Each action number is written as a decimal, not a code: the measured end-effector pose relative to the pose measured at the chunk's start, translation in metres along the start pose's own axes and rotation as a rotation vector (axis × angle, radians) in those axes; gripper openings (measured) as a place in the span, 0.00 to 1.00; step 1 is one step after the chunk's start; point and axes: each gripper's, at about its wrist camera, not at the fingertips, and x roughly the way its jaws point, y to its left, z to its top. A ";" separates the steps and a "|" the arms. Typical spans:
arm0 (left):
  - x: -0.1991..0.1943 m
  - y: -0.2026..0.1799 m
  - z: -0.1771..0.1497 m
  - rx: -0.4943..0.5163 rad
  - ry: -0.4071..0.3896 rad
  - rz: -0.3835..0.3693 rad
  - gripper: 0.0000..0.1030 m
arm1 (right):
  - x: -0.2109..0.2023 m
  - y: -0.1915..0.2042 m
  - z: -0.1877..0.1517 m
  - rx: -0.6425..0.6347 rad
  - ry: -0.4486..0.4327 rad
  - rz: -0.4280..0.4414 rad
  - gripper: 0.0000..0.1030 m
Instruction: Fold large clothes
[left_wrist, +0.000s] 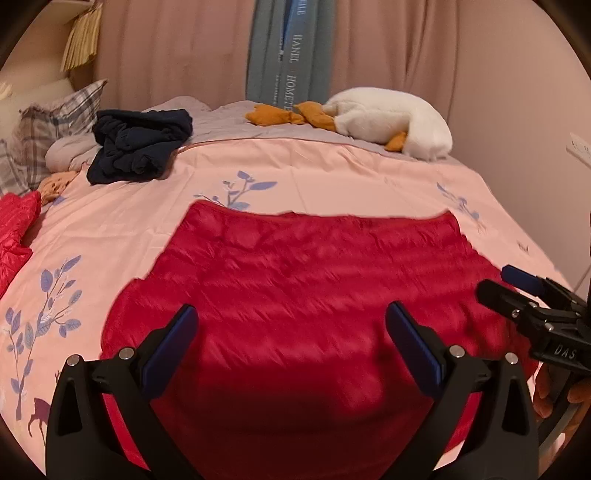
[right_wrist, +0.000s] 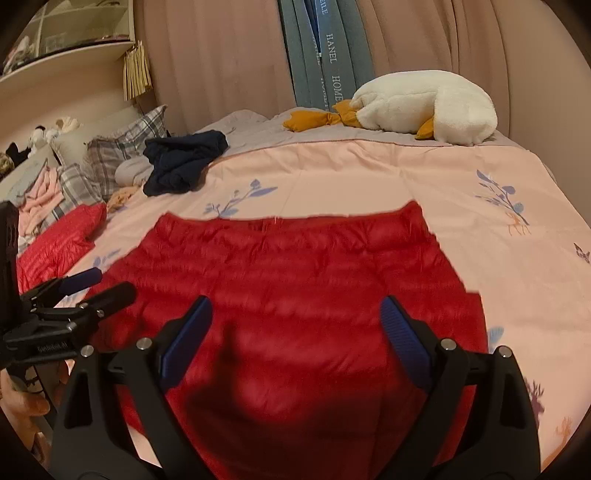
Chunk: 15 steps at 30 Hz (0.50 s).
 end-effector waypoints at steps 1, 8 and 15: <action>0.003 -0.005 -0.005 0.018 0.011 0.008 0.99 | 0.002 0.001 -0.003 -0.004 0.008 -0.005 0.91; 0.027 -0.009 -0.021 0.019 0.066 0.005 0.99 | 0.025 -0.004 -0.026 0.016 0.103 -0.038 0.91; 0.035 -0.009 -0.030 0.034 0.083 0.006 0.99 | 0.036 -0.006 -0.034 0.016 0.133 -0.047 0.92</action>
